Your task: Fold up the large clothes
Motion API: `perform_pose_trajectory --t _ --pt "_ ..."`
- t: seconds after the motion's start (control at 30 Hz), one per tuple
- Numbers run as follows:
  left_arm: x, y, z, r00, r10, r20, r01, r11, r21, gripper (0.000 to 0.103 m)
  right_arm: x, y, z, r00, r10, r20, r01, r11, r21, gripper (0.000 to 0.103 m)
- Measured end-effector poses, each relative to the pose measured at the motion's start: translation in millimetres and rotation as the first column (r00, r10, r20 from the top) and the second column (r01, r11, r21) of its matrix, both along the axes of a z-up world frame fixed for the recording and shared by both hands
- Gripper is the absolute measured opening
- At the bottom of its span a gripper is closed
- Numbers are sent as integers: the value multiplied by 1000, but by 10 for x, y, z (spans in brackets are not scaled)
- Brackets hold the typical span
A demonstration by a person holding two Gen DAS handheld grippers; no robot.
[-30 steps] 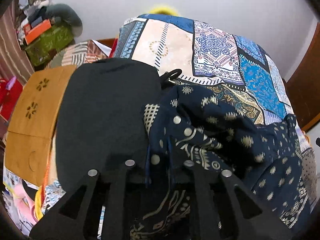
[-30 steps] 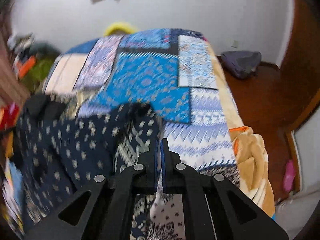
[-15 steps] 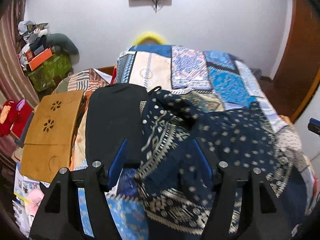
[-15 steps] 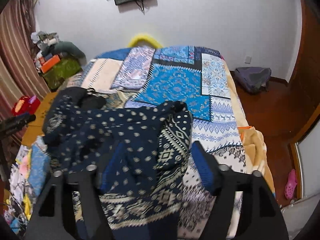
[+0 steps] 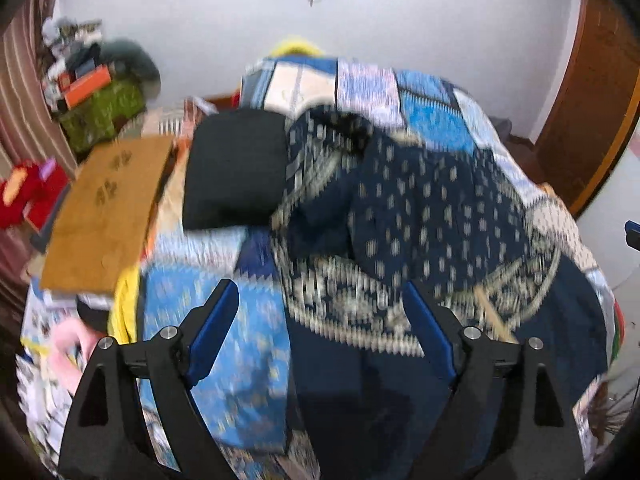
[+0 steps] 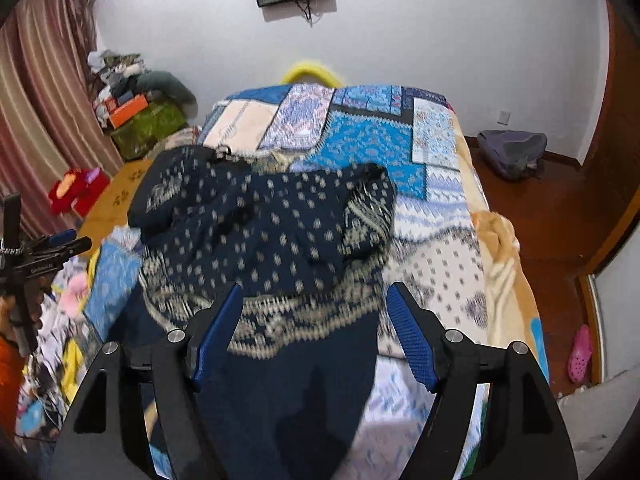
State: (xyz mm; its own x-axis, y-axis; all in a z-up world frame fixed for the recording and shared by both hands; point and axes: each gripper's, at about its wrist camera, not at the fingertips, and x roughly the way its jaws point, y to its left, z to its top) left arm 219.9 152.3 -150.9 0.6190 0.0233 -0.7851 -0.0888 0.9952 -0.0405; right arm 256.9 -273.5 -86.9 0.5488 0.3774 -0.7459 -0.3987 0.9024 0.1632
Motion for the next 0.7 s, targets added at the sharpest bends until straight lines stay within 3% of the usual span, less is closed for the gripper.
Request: perform_pose_trajectory --t 0.27,0.4,0.57,0.7 --pt "-293 183 -772 976 38 -217 -63 992 -110 84 -221 -145 -493 987 -12 -163 16 1000 25 71" --pt "-398 241 -1102 952 15 -305 -92 966 -240 84 -313 -191 -748 968 -14 -252 28 998 55 71" --pt "-484 148 -1350 938 -42 -343 -92 927 -365 84 -438 -182 -889 960 -20 -278 37 998 57 71" --pt "-563 86 -1410 947 -44 -317 -107 891 -441 84 -489 -162 -913 959 -7 -285 41 993 112 71"
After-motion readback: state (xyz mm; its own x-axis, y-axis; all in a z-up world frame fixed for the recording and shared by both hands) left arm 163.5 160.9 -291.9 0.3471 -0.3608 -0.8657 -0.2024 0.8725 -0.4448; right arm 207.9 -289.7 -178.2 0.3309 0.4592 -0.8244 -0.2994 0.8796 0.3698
